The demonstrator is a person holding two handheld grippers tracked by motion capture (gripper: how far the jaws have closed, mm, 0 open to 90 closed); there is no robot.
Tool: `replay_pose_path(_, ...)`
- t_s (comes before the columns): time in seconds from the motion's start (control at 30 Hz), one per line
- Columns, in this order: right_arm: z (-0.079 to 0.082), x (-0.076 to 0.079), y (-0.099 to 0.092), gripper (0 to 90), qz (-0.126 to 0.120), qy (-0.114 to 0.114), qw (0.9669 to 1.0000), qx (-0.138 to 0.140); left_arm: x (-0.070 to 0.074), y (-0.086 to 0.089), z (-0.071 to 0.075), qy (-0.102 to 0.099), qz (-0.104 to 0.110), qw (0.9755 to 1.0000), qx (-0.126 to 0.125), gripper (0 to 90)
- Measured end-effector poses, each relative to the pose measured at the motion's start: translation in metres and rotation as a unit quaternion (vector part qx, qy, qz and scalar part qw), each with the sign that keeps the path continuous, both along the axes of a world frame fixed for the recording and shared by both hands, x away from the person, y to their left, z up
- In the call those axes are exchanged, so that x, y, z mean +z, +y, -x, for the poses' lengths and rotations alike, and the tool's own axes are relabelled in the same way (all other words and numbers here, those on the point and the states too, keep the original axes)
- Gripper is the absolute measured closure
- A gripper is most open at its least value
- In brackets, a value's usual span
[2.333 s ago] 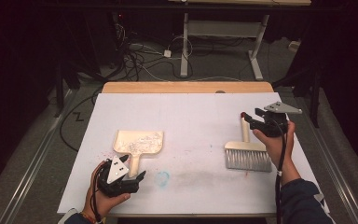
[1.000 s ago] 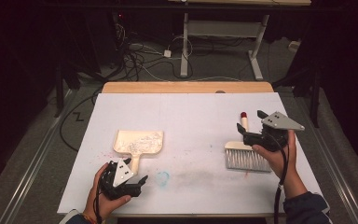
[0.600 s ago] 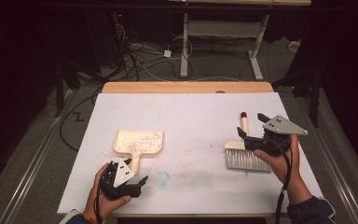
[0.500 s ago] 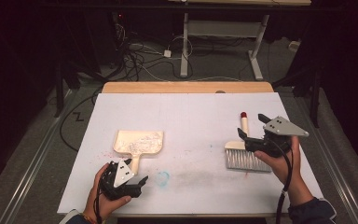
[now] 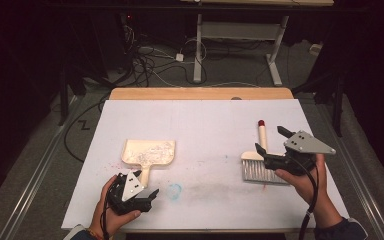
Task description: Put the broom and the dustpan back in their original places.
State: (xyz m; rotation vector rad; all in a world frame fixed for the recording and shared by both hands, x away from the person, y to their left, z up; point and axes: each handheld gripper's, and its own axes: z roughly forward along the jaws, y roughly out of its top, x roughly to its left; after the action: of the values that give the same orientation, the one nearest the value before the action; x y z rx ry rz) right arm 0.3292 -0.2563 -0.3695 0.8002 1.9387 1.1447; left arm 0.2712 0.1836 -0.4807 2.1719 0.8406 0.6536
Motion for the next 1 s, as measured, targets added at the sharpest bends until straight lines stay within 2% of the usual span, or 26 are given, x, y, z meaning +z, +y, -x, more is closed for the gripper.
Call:
replay_pose_path(0.27, 0.008, 0.0, -0.001, 18.4, 0.006, 0.001, 1.0, 0.004, 0.0, -0.001, 0.0, 0.0, -0.002, 1.0, -0.002, 18.7)
replay_pose_path(0.3, 0.009, 0.0, -0.001, 18.4, 0.006, 0.0, 1.0, 0.005, 0.0, 0.0, 0.0, -0.006, -0.005, 1.0, -0.004, 18.6)
replay_pose_path(0.33, 0.011, 0.0, -0.001, 18.4, 0.007, 0.0, 1.0, 0.006, 0.0, -0.001, 0.0, 0.0, -0.003, 1.0, -0.003, 18.7)
replay_pose_path(0.4, 0.013, 0.0, -0.002, 18.3, 0.01, 0.0, 0.9999, 0.007, 0.0, -0.001, 0.0, -0.006, -0.007, 0.9999, -0.005, 18.7)
replay_pose_path(0.5, 0.016, -0.001, -0.003, 18.3, 0.012, 0.001, 0.9999, 0.009, 0.0, -0.001, 0.0, 0.0, -0.003, 1.0, -0.004, 18.7)
replay_pose_path(0.6, 0.02, -0.002, -0.004, 18.3, 0.015, 0.001, 0.9998, 0.01, 0.0, -0.001, 0.0, -0.009, -0.007, 0.9999, -0.004, 18.7)
replay_pose_path(0.63, 0.021, -0.002, -0.005, 18.3, 0.016, 0.002, 0.9998, 0.011, 0.001, -0.001, 0.001, -0.005, -0.003, 1.0, -0.001, 18.7)
replay_pose_path(0.67, 0.022, -0.003, -0.005, 18.3, 0.018, 0.001, 0.9998, 0.01, 0.001, 0.0, 0.0, -0.01, -0.004, 0.9999, -0.002, 18.7)
replay_pose_path(0.77, 0.025, -0.004, -0.006, 18.3, 0.023, 0.0, 0.9997, 0.013, 0.001, -0.001, 0.001, -0.01, -0.005, 0.9999, -0.003, 18.7)
replay_pose_path(0.83, 0.027, -0.004, -0.007, 18.3, 0.023, 0.0, 0.9996, 0.013, 0.0, -0.001, 0.001, -0.004, -0.003, 1.0, -0.003, 18.7)
replay_pose_path(1.0, 0.032, -0.006, -0.011, 18.3, 0.027, 0.002, 0.9995, 0.013, 0.0, -0.001, 0.001, -0.01, -0.008, 0.9999, -0.006, 18.7)
